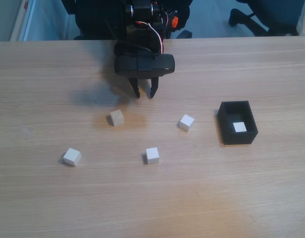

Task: Pick blocks and place them in the box.

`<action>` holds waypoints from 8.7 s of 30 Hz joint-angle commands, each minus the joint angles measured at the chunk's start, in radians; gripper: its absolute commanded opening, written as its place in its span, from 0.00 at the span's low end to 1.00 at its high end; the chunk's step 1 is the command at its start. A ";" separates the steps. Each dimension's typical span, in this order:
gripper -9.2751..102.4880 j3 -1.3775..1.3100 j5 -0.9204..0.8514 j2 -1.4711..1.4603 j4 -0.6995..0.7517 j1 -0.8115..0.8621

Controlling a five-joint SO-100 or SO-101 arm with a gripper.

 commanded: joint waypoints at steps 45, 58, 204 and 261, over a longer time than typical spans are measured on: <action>0.09 -0.123 -0.043 -0.028 0.075 0.011; 0.18 -0.583 -0.106 -0.420 -0.103 0.087; 0.22 -1.111 0.864 -1.431 -0.341 -0.393; 0.08 -0.894 0.879 -1.536 -0.643 -0.354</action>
